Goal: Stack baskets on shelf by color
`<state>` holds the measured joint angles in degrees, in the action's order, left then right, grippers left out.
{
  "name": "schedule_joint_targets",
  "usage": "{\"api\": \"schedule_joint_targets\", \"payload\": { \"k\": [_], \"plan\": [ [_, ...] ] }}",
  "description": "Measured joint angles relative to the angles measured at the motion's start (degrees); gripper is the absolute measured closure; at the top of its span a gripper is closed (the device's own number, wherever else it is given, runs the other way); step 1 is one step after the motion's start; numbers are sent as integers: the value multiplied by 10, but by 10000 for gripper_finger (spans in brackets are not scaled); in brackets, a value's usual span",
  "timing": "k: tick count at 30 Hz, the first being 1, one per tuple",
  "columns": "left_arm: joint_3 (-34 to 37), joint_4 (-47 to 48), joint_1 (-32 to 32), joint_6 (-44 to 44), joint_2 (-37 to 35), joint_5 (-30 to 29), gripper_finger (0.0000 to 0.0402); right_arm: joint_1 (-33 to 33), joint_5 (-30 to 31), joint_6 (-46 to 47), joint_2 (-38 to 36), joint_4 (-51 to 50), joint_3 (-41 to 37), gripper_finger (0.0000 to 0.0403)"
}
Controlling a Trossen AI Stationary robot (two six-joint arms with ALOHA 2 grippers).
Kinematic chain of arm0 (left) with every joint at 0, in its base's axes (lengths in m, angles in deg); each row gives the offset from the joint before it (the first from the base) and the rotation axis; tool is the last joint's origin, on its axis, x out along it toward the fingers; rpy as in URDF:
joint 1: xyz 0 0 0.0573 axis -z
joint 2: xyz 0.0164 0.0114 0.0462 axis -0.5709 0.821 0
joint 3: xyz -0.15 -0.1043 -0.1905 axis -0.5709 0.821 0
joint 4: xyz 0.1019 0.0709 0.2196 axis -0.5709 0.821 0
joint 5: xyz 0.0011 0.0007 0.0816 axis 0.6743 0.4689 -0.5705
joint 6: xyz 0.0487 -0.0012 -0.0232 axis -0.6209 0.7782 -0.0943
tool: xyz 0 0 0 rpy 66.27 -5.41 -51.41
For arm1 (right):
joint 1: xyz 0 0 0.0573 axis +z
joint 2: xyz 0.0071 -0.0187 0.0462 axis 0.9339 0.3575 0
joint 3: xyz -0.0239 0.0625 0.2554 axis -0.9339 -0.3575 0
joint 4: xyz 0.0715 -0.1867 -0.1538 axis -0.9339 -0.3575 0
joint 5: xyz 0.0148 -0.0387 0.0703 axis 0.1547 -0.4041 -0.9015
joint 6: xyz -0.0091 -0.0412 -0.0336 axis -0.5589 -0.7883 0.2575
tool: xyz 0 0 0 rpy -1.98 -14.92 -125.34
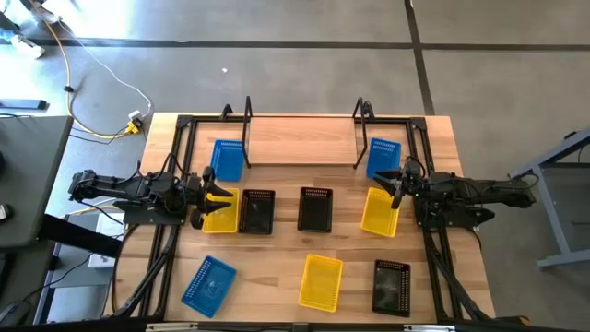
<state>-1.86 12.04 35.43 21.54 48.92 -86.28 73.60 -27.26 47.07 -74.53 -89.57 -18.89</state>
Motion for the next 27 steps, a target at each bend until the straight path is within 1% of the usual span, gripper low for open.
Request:
{"api": "schedule_joint_targets", "payload": {
  "k": [3, 6, 15, 23, 25, 27],
  "plan": [
    [0, -2, 0, 0, 0, -9, 275, 0, 0, 0, 0, 0, 0, 306],
    [0, -9, 0, 18, 0, -52, 275, 0, 0, 0, 0, 0, 0, 306],
    [0, -27, 0, 275, 0, -169, 275, 0, 0, 0, 0, 0, 0, 306],
    [0, -39, 0, 419, 0, -265, 275, 0, 0, 0, 0, 0, 0, 306],
    [0, -40, 0, 440, 0, -290, 275, 0, 0, 0, 0, 0, 0, 306],
    [0, -42, 0, 455, 0, -302, 275, 0, 0, 0, 0, 0, 0, 306]
  ]
}}
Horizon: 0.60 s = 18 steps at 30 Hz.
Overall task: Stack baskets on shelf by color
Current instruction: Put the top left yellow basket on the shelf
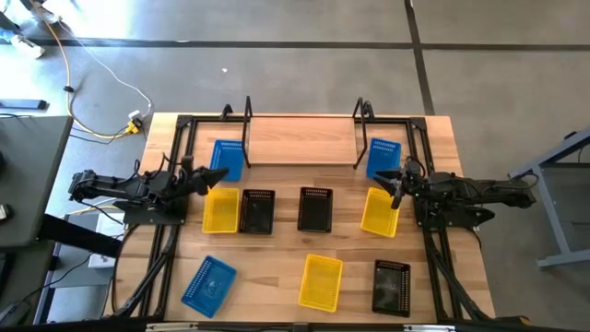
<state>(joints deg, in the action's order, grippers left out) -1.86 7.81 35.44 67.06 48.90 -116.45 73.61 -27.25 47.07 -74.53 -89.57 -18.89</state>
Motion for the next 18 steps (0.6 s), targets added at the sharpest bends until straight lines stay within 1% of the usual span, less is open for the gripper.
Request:
{"api": "schedule_joint_targets", "payload": {
  "k": [3, 6, 8, 13, 18],
  "plan": [
    [0, -31, 0, 33, 0, -12, 275, 0, 0, 0, 0, 0, 0, 306],
    [0, -84, 0, 28, 0, -3, 275, 0, 0, 0, 0, 0, 0, 306],
    [-7, -97, 1, 23, 0, -1, 275, 0, 0, 0, 0, 0, 0, 306],
    [-50, -59, 1, 21, 6, 0, 275, 0, 0, 0, 0, 0, 0, 306],
    [-123, 16, 1, 28, 46, 0, 275, 0, 0, 0, 0, 0, 0, 306]
  ]
}}
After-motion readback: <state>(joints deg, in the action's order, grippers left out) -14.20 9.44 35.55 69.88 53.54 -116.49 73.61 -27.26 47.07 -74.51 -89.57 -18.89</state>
